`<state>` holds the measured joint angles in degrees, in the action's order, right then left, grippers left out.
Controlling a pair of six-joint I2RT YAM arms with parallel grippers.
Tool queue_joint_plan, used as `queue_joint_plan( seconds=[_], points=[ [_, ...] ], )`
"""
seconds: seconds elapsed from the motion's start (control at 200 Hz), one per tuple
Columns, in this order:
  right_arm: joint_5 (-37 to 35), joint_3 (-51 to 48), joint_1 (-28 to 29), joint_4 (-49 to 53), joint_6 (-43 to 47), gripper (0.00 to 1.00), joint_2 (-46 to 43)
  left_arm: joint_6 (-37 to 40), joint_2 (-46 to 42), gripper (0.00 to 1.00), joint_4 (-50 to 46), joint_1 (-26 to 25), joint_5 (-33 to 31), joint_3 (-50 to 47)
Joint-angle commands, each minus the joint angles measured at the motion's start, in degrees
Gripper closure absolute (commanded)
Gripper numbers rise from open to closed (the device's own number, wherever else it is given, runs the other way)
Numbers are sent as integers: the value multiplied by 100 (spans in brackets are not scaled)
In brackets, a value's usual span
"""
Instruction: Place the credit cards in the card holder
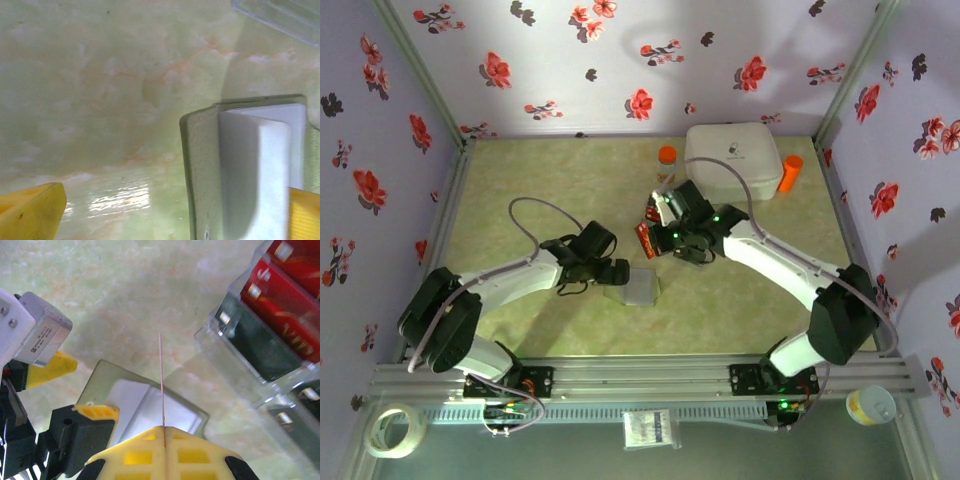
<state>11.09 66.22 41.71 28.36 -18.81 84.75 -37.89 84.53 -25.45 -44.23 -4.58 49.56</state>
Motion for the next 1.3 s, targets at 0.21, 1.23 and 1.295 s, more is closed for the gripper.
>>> queue_joint_plan(
  seconds=[0.21,1.23,1.295],
  points=[
    [-143,-1360,430,-1738,-2215,100,-371,375,121,0,-491,37,-586,-203],
    [-75,-2144,979,-3683,-3428,100,755,62,116,0,-392,55,-900,-522],
    [-145,-2150,979,-3626,-3359,100,707,62,125,0,-390,74,-904,-540]
  ],
)
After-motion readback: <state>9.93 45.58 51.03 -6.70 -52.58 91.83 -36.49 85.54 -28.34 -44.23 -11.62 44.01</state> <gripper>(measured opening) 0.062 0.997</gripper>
